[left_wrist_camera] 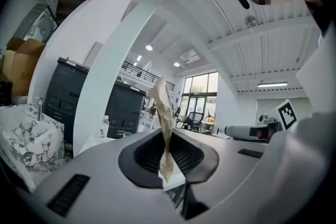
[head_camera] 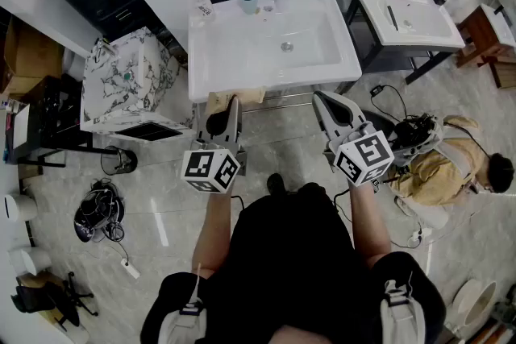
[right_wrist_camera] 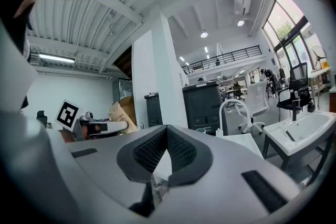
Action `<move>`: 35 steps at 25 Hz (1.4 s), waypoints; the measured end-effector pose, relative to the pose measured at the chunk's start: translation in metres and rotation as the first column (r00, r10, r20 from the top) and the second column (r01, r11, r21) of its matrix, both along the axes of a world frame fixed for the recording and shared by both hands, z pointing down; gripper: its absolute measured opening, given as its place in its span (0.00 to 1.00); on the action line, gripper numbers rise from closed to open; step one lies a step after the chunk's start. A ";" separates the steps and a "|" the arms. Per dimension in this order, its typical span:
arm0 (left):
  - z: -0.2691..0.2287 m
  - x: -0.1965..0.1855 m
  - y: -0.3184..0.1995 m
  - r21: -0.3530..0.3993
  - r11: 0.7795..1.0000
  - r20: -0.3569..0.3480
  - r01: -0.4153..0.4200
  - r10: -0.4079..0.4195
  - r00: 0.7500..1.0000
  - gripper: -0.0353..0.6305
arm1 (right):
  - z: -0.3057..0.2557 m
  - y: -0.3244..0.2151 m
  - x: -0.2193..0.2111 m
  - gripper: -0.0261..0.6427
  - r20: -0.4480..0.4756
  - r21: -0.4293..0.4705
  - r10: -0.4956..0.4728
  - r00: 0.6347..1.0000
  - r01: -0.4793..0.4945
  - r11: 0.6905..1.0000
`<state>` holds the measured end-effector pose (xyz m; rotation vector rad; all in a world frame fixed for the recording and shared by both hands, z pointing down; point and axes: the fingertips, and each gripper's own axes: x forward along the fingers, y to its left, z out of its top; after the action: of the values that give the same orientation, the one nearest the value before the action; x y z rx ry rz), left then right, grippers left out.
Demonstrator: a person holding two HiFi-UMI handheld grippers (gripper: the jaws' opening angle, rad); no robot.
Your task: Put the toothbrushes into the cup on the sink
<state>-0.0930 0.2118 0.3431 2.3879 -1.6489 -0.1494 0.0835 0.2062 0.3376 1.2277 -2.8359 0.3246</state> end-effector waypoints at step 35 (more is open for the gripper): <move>0.002 0.014 -0.054 -0.006 1.000 0.038 -0.030 0.030 0.999 0.11 | 0.009 -0.062 -0.019 0.08 0.008 -0.034 -0.026 1.000 0.026 0.999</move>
<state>-0.0793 0.1578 0.3447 2.4245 -1.6268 -0.0945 0.0646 0.1439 0.3466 1.1845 -2.8383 0.3756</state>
